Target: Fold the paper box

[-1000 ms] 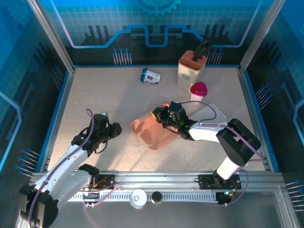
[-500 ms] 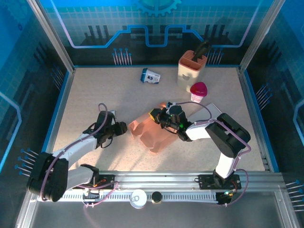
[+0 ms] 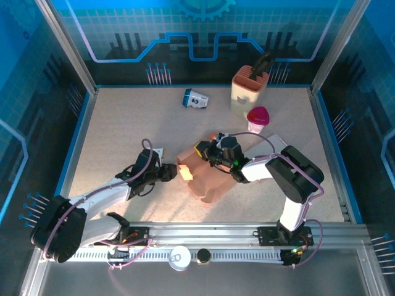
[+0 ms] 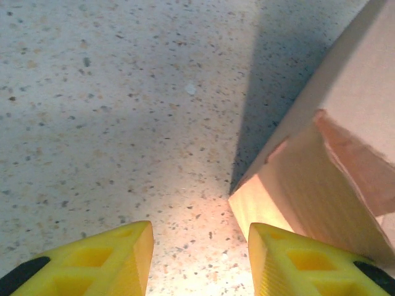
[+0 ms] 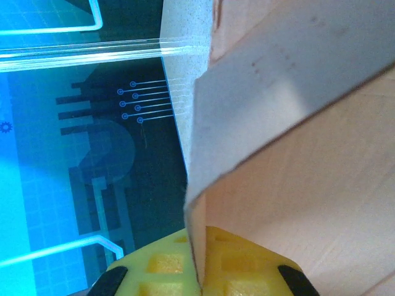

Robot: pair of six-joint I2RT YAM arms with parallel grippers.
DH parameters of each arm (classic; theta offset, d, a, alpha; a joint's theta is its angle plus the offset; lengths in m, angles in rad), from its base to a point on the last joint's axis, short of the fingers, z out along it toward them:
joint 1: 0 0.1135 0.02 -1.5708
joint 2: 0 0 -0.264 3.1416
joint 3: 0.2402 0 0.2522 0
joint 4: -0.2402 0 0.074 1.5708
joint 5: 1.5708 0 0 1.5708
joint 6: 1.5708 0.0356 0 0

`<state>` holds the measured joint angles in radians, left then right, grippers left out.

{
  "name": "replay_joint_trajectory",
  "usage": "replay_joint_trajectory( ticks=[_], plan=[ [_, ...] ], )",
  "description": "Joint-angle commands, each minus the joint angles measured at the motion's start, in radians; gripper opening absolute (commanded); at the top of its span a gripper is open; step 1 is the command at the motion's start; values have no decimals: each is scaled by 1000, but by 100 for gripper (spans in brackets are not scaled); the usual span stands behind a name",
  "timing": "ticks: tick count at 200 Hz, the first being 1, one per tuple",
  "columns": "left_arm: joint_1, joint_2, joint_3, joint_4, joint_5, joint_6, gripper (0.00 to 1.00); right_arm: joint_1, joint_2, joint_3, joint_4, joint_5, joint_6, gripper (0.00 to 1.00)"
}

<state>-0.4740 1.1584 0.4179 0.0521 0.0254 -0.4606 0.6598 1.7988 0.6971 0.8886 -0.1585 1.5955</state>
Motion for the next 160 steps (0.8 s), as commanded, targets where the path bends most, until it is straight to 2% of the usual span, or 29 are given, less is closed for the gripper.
replay_joint_trajectory(
  ticks=[1, 77, 115, 135, 160],
  plan=[
    [-39, -28, -9, 33, -38, 23, 47, -11, 13, 10, 6, -10, -13, 0],
    [-101, -49, -29, 42, -71, 0, 50, -14, -3, 1, 19, -3, -8, 0],
    [-167, -63, -31, 34, -137, -21, 51, -11, -27, -18, 36, 13, -15, 0],
    [-177, -31, -30, 53, -145, -24, 51, -5, -24, -55, 108, 26, -10, 0],
    [-213, 18, -12, 63, -182, -20, 45, -2, -1, -117, 248, 51, 4, 0]
  ],
)
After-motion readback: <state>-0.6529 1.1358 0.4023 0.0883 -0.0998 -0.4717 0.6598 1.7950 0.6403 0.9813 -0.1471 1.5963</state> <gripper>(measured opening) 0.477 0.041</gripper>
